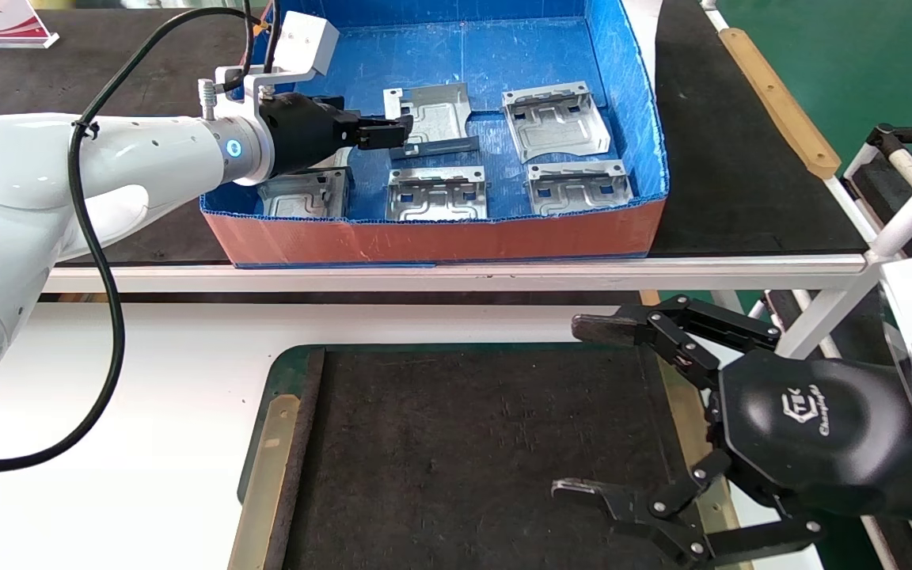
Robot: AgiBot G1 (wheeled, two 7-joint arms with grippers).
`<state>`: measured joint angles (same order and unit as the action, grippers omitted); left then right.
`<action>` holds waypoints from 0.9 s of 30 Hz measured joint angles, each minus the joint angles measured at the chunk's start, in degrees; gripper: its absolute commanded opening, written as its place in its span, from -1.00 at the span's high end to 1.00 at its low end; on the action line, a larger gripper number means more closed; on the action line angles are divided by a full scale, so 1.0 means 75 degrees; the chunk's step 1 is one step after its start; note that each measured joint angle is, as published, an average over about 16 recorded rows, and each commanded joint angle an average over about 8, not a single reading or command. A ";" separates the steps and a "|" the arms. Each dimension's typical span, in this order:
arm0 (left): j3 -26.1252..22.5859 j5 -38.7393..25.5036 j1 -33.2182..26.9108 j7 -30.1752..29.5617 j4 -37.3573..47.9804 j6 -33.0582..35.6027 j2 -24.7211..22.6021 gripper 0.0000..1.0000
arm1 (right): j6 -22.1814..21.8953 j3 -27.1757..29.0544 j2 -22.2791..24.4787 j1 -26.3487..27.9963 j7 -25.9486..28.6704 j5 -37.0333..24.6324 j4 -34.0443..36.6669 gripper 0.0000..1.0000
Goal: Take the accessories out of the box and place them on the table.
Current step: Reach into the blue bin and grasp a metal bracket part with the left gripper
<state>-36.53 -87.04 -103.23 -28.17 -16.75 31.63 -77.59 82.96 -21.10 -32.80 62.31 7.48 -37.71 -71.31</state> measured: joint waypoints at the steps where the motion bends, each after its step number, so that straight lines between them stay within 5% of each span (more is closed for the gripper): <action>1: -0.0015 0.0005 -0.0016 -0.0017 0.0036 -0.0034 -0.0021 -1.00 | 0.0000 0.0000 0.0000 0.0000 0.0000 0.0000 0.0000 -1.00; 27: -0.0331 0.0099 0.0119 -0.0481 -0.0230 -0.0218 0.0028 -1.00 | -0.0001 0.0001 0.0000 -0.0001 -0.0001 0.0001 0.0002 -1.00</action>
<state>-39.02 -86.30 -102.33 -31.78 -18.47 30.00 -77.38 82.95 -21.10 -32.80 62.30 7.48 -37.70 -71.29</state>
